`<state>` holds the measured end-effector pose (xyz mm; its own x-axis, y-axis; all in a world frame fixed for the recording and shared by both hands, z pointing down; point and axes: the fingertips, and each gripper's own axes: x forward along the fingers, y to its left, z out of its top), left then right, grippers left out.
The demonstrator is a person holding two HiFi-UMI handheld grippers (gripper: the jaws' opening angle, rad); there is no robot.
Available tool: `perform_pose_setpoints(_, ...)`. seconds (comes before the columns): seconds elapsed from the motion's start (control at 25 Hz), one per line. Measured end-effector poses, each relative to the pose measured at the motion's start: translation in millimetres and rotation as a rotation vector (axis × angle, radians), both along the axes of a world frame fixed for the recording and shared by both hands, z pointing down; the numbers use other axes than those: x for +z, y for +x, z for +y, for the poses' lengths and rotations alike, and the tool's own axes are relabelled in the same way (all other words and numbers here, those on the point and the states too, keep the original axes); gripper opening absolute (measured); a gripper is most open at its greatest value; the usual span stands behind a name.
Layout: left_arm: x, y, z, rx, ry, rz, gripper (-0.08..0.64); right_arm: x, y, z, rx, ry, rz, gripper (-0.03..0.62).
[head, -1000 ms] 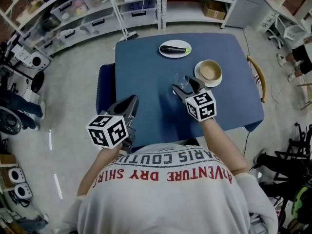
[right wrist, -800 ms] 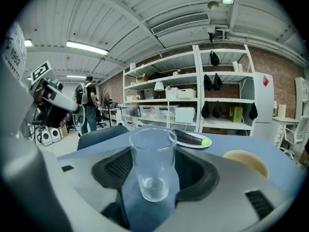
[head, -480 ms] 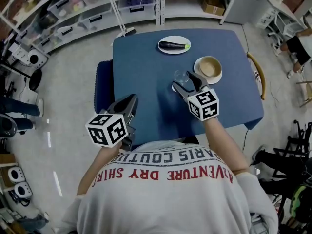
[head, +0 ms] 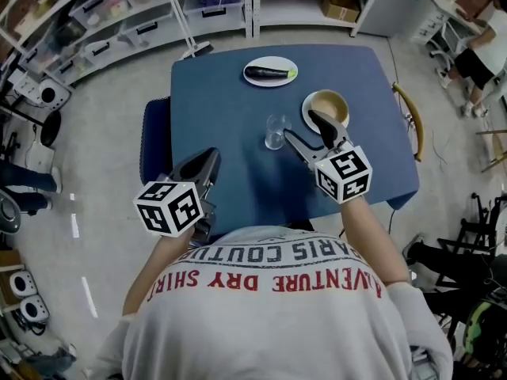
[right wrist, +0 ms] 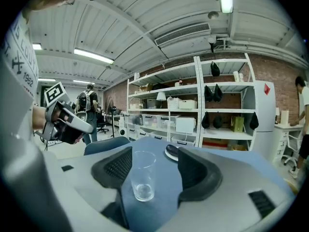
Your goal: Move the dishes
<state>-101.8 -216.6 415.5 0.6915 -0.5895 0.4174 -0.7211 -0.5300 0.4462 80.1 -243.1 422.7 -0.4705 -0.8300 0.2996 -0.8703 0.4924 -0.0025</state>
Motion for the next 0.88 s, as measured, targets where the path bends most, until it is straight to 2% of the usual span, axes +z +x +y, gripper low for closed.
perform_pose_setpoints(0.16,6,15,0,-0.004,-0.016,-0.005,0.028,-7,27,3,0.005,0.013,0.033,0.282)
perform_pose_setpoints(0.4,11,44,2,-0.013,-0.031,-0.017,0.028,10,76,0,0.018,-0.039,0.092,0.282)
perform_pose_setpoints(0.68,23,59,6,-0.047,-0.071,-0.042,0.028,55,114,-7,-0.005,-0.088,0.283,0.282)
perform_pose_setpoints(0.88,36,65,10,-0.076,-0.107,-0.074,0.028,93,120,-13,-0.093,-0.154,0.425,0.282)
